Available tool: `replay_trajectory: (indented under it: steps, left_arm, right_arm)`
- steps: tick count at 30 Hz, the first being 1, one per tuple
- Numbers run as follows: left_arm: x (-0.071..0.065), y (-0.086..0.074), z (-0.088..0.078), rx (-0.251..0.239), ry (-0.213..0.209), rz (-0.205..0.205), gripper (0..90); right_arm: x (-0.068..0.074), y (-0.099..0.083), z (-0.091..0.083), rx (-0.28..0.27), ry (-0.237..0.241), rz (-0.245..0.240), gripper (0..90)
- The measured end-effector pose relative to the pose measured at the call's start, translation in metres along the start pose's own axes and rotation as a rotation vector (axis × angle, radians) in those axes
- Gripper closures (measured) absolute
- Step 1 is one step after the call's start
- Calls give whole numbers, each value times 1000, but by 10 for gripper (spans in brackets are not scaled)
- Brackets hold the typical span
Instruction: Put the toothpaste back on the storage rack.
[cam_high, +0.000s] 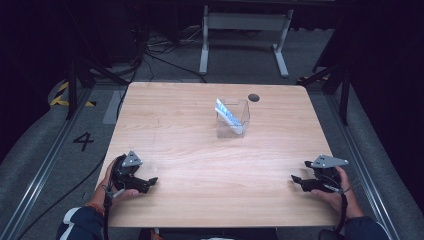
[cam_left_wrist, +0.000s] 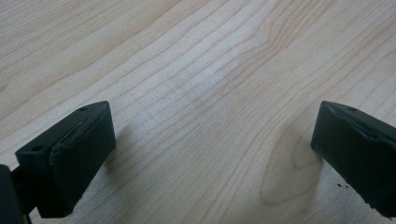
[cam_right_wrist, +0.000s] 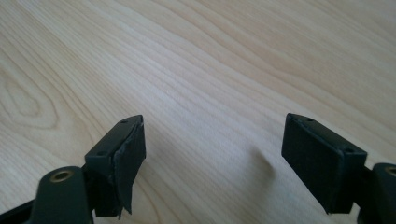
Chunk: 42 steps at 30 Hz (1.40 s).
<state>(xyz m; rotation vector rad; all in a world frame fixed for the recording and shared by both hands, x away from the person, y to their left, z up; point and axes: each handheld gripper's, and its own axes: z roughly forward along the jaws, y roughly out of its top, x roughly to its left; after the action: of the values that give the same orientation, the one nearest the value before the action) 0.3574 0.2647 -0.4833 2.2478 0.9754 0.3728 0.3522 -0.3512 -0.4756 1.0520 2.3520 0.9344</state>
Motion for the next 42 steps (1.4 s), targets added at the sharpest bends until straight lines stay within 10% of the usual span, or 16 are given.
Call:
replay_trajectory:
  steps: [8,42]
  left_arm:
    - [0,0,0,-1,0,0,2]
    - [0,0,0,-1,-2,-5,2]
  right_arm:
    - [-6,-19,-3,-41,34,96,203]
    - [-5,-21,-5,-35,-2,127,180]
